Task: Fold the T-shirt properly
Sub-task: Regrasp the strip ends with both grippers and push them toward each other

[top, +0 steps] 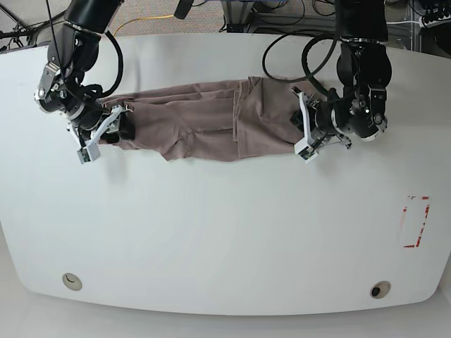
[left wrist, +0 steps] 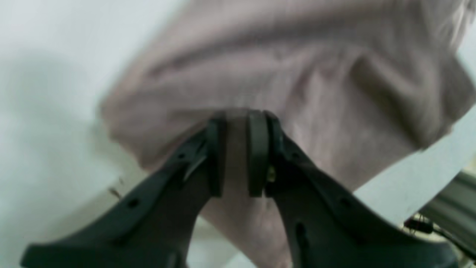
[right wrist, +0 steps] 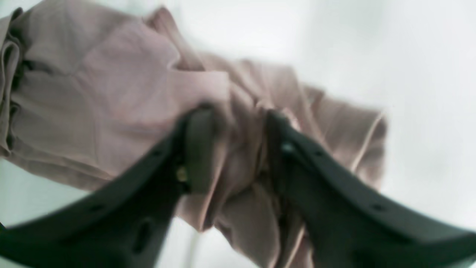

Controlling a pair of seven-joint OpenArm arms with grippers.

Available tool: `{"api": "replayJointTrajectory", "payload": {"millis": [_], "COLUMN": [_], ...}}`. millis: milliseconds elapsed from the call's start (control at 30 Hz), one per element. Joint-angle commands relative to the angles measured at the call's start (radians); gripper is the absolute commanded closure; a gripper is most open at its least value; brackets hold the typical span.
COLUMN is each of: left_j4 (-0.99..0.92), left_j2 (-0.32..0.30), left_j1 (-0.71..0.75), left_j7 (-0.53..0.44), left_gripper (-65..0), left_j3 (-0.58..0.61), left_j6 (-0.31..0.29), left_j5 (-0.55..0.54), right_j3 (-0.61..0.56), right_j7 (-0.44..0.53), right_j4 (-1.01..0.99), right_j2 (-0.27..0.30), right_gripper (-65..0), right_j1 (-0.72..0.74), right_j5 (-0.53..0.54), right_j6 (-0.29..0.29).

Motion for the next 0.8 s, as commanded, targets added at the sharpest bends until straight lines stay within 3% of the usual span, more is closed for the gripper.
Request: {"api": "replayJointTrajectory", "payload": {"millis": [0, 100, 233, 400, 567, 767], "left_j4": [0.012, 0.010, 0.010, 0.010, 0.010, 0.010], "left_j2": [-0.019, -0.039, -0.033, -0.032, -0.036, -0.036], "left_j1": [0.001, 0.041, 0.054, 0.051, 0.047, 0.046], "left_j7": [-0.042, -0.085, -0.091, -0.091, -0.091, -0.091], "left_gripper": [-8.7, -8.7, -8.7, -8.7, -8.7, -8.7], "left_j3": [-0.004, -0.004, -0.004, -0.004, -0.004, -0.004], "left_j6": [-0.001, -0.001, -0.001, -0.001, -0.001, -0.001], "left_j5": [-0.006, 0.020, 0.080, 0.112, 0.112, 0.112], "right_j3": [0.016, 0.069, 0.180, 0.298, 0.319, 0.313], "right_j7": [-0.014, -0.062, -0.138, -0.198, -0.198, -0.195], "right_j4": [0.063, 0.103, 0.057, -0.133, -0.328, -0.400], "right_j2": [0.013, -0.010, 0.004, 0.063, 0.137, 0.163], "right_gripper": [-38.7, -53.3, -65.0, -65.0, -65.0, -65.0], "right_j1": [0.020, 0.043, 0.091, 0.128, 0.125, 0.117], "right_j5": [0.021, 0.081, 0.219, 0.360, 0.469, 0.475], "right_j6": [0.002, 0.002, 0.002, 0.002, 0.002, 0.002]}}
